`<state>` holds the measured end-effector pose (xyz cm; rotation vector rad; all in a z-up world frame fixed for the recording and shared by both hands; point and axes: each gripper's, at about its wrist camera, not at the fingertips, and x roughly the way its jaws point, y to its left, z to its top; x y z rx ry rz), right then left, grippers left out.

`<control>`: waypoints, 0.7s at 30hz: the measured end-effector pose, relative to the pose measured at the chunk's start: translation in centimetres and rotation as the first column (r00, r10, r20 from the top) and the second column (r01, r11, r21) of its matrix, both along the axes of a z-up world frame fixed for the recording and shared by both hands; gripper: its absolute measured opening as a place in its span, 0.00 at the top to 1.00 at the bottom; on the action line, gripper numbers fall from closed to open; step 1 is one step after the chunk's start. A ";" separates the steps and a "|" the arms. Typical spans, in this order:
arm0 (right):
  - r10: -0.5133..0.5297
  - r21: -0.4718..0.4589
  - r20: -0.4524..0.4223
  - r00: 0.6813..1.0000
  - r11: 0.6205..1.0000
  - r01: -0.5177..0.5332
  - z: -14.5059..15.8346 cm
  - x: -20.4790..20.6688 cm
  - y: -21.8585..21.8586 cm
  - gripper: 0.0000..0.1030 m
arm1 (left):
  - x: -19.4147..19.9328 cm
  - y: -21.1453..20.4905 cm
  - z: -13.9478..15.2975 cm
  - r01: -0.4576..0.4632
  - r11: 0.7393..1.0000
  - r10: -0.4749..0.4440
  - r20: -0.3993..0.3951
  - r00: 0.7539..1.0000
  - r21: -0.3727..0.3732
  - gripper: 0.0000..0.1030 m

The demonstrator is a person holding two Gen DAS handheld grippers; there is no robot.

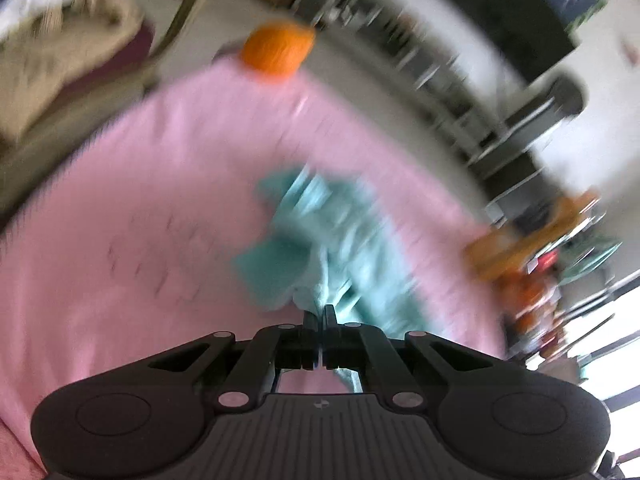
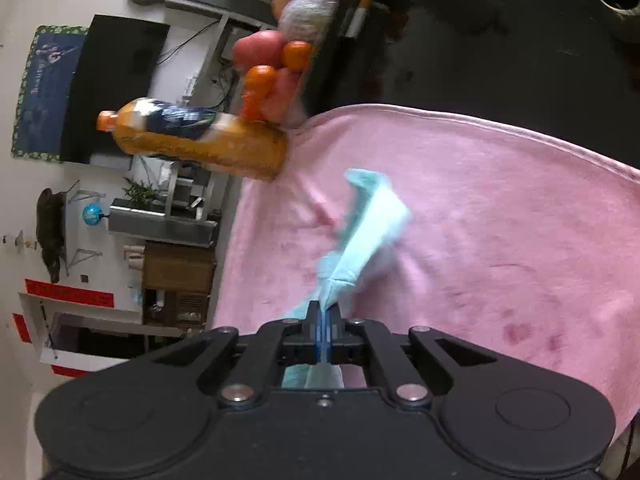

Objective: Fold clothes
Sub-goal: 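Lift the shirt up with both grippers to hang it open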

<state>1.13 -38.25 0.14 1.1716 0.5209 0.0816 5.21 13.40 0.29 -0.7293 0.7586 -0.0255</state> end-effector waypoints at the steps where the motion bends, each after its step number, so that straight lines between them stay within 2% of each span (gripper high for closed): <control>1: -0.002 -0.004 0.039 0.999 1.000 0.002 1.7 -0.2 0.1 0.98 | -0.5 0.3 2.5 -0.006 1.000 0.006 0.063 0.998 -0.013 1.00; 3: -0.006 -0.012 0.118 0.993 1.000 0.008 5.1 -0.7 0.2 0.98 | -2.5 1.1 8.3 -0.012 0.999 0.021 0.218 0.976 -0.043 1.00; 5: -0.010 -0.020 0.196 0.981 1.000 0.014 8.6 -1.2 0.3 0.98 | -5.1 1.7 13.4 -0.009 0.997 0.035 0.364 0.931 -0.073 1.00; 6: -0.011 -0.023 0.234 0.972 1.000 0.017 10.3 -1.5 0.4 0.98 | -6.3 1.7 15.4 -0.015 0.998 0.039 0.414 0.909 -0.063 1.00; 8: -0.006 -0.035 0.280 0.960 0.999 0.016 13.4 -2.2 0.6 0.98 | -8.5 1.5 18.6 -0.032 0.999 0.039 0.476 0.878 -0.023 1.00; 10: 0.016 -0.059 0.258 0.966 0.998 -0.001 15.7 -3.2 1.0 0.98 | -10.4 1.3 21.2 -0.037 0.999 0.032 0.508 0.861 -0.001 1.00; 11: 0.027 -0.070 0.247 0.969 0.997 -0.010 16.8 -3.8 1.2 0.98 | -11.9 1.4 22.3 -0.023 1.000 0.025 0.544 0.839 -0.010 1.00; 12: 0.038 -0.082 0.235 0.971 0.996 -0.019 18.0 -4.3 1.4 0.98 | -13.8 1.7 23.2 -0.011 1.000 0.025 0.597 0.802 -0.027 1.00; 13: 0.046 -0.093 0.265 0.963 0.995 -0.022 19.2 -5.4 1.5 0.98 | -15.4 1.8 23.9 -0.018 0.999 0.031 0.636 0.771 -0.027 1.00; 15: 0.058 -0.119 0.380 0.923 0.993 -0.014 21.3 -8.0 1.5 0.98 | -18.3 2.1 25.1 -0.047 0.999 0.043 0.695 0.718 -0.014 1.00; 16: 0.069 -0.132 0.393 0.917 0.991 -0.018 21.8 -8.9 1.7 0.98 | -19.1 2.2 25.6 -0.058 0.998 0.048 0.703 0.709 -0.010 1.00; 19: 0.104 -0.173 0.431 0.896 0.984 -0.031 23.5 -11.8 2.2 0.98 | -20.4 2.8 25.9 -0.022 0.998 0.052 0.697 0.716 -0.051 1.00; 20: 0.118 -0.196 0.423 0.898 0.980 -0.037 23.7 -12.1 2.4 0.98 | -20.3 2.5 25.8 -0.048 0.999 0.045 0.687 0.725 -0.015 0.99; 21: 0.133 -0.223 0.402 0.906 0.974 -0.044 23.7 -12.0 2.7 0.98 | -19.9 1.8 25.6 -0.095 0.994 0.036 0.673 0.739 0.050 0.99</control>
